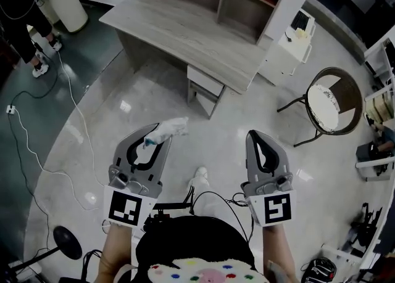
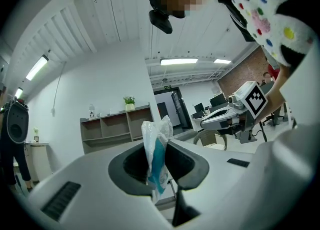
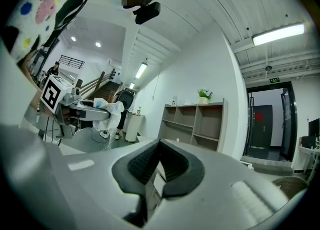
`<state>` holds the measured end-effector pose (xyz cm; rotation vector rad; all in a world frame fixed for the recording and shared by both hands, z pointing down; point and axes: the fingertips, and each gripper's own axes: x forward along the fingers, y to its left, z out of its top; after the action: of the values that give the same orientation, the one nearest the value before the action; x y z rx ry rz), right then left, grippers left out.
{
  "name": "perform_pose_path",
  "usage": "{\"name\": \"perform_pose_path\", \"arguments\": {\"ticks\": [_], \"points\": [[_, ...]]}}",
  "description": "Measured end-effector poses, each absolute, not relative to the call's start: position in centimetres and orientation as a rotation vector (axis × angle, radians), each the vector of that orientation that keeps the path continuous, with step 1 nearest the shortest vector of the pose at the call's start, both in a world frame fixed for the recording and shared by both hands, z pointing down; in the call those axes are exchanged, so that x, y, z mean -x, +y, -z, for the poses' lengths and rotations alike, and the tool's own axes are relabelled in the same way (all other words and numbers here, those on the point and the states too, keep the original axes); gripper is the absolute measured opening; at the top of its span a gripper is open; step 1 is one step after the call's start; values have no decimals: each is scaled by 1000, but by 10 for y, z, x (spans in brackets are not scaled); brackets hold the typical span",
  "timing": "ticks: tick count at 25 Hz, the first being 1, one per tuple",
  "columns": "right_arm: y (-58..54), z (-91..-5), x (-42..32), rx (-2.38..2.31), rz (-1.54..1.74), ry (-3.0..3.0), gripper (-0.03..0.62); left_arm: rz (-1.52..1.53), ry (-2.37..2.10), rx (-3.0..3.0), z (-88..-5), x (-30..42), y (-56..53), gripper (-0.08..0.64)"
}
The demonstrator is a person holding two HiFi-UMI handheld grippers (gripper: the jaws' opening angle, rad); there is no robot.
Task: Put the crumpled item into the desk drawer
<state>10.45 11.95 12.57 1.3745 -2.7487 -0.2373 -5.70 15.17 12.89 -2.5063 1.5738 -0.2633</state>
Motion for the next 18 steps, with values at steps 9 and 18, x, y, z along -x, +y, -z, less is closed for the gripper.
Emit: {"name": "perform_pose_path", "arguments": {"ticks": [9, 18], "points": [[52, -130, -117, -1306, 238, -2782, 10, 279, 1613, 2478, -130, 39, 90, 69], [15, -139, -121, -1246, 196, -2812, 10, 295, 1653, 2452, -129, 31, 56, 69]]}}
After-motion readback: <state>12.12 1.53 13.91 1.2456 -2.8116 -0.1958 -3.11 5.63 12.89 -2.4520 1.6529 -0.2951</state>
